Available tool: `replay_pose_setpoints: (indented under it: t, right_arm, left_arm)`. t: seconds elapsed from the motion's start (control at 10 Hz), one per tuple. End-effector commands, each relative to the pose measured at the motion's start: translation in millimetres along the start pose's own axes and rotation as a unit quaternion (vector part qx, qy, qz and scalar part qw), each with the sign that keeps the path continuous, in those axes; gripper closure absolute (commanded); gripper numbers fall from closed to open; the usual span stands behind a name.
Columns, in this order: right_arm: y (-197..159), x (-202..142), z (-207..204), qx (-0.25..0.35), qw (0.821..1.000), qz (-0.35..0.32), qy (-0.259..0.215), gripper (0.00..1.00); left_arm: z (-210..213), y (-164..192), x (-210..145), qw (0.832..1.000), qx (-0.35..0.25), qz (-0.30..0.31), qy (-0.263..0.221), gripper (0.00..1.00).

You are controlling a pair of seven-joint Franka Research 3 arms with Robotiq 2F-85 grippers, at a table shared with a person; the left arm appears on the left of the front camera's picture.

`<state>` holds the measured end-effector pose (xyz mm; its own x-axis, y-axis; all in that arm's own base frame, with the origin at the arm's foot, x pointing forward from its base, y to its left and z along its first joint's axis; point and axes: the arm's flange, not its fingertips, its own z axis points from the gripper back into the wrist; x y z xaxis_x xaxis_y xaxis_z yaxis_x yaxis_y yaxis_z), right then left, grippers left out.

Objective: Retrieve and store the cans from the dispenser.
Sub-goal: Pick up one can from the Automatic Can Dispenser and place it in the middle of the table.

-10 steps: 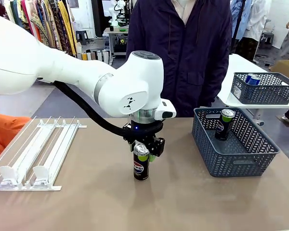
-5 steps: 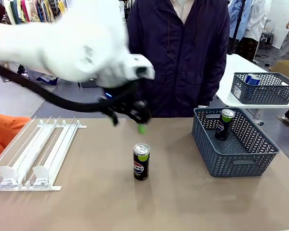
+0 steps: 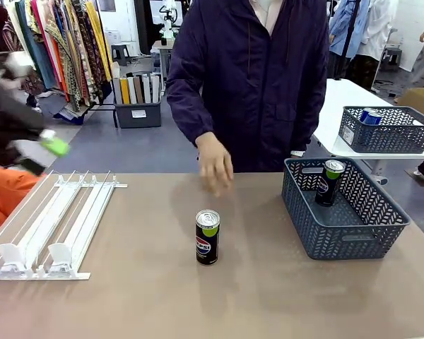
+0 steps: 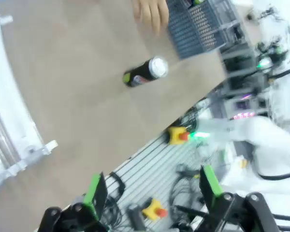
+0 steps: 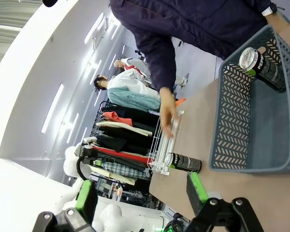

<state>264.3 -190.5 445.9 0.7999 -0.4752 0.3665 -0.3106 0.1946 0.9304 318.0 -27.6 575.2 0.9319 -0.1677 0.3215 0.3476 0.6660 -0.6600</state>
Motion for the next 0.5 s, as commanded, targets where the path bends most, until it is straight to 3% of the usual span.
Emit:
replay_pose_setpoints:
  t: [0.0, 0.2, 0.3, 0.4]
  right_arm:
    - [4, 5, -3, 0.01, 1.0, 0.003, -0.011, 0.0]
    - [4, 5, -3, 0.01, 1.0, 0.003, -0.011, 0.0]
    - [4, 5, -3, 0.01, 1.0, 0.003, -0.011, 0.0]
    - [4, 5, -3, 0.01, 1.0, 0.003, -0.011, 0.0]
  left_arm:
    - [16, 67, -22, 0.983, -0.162, 0.056, -0.069, 0.0]
    - [27, 135, -58, 0.956, -0.251, 0.102, -0.111, 0.0]
    - [28, 153, -70, 0.953, -0.269, 0.084, -0.11, 0.0]
    - [28, 160, -72, 0.96, -0.244, 0.102, -0.093, 0.0]
